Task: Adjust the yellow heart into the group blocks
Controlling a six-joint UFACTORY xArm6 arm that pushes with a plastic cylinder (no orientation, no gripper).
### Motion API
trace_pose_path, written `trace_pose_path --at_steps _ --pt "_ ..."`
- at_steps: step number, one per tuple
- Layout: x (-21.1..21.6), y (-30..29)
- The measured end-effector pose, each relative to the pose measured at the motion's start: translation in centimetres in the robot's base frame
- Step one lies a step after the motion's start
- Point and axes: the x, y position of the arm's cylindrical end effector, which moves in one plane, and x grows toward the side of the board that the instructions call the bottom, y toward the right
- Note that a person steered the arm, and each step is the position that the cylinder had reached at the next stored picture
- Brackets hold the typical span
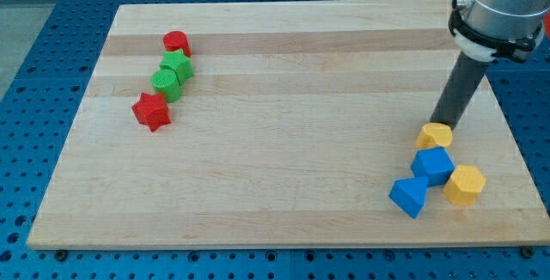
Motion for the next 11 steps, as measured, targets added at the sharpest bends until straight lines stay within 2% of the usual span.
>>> trace_pose_path --at_steps 1,2,3,4,5,9,11 --pt "0.2 0.3" --pt "-1.5 0.3" --pt "-5.6 -2.7" --pt "-4.4 -5.9" --pt "-2.5 -6.0" --pt "3.6 -3.8" --pt "3.9 -3.6"
